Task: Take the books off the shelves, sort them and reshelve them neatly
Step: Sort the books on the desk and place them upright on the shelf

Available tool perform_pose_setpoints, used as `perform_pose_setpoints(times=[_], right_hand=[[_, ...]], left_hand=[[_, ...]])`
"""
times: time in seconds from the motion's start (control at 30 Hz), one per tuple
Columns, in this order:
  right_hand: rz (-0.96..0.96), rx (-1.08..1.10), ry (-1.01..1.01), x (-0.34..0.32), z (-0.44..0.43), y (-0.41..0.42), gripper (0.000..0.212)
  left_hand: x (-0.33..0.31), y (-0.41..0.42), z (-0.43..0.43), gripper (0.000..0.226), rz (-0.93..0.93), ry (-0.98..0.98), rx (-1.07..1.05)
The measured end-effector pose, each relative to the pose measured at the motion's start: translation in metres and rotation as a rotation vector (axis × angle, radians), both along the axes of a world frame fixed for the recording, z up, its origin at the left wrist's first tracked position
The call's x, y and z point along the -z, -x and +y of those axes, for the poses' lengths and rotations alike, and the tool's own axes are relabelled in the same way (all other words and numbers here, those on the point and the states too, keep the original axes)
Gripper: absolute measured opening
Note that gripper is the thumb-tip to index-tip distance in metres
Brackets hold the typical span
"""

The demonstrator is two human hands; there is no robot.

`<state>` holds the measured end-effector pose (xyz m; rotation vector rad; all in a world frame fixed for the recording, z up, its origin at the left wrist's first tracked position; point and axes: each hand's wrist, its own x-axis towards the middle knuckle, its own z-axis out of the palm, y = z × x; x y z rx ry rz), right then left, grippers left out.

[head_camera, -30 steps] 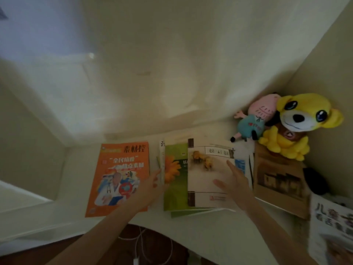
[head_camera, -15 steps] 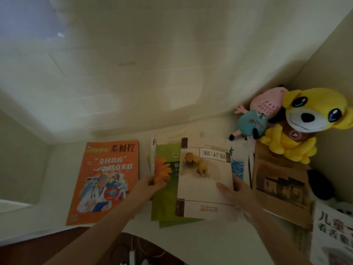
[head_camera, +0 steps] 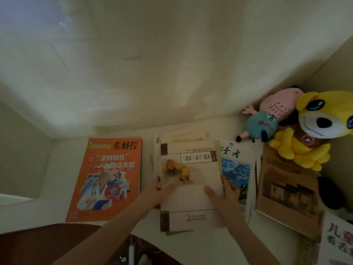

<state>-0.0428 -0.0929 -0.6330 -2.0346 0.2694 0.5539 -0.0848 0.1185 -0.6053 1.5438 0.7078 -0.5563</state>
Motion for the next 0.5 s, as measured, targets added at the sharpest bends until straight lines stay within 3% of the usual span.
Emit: perform_pose_setpoints(times=[0.1, 0.23, 0.3, 0.4, 0.5], right_hand=[[0.024, 0.046, -0.037, 0.001, -0.006, -0.002, 0.109], [0.086, 0.06, -0.066, 0.001, -0.013, -0.003, 0.133], [0.113, 0.078, -0.124, -0.001, -0.014, -0.003, 0.13], [0.105, 0.087, -0.285, -0.002, -0.015, -0.001, 0.09], [0.063, 0.127, -0.415, -0.014, -0.023, 0.001, 0.108]], left_hand=[[0.003, -0.004, -0.006, 0.067, 0.009, 0.083, -0.108], [-0.002, -0.002, -0.007, 0.062, -0.139, 0.128, -0.15], [-0.006, -0.002, -0.007, 0.056, -0.235, 0.169, -0.128], [-0.015, -0.001, -0.012, 0.06, -0.369, 0.132, -0.077], [-0.023, -0.001, -0.024, 0.055, -0.484, 0.142, -0.014]])
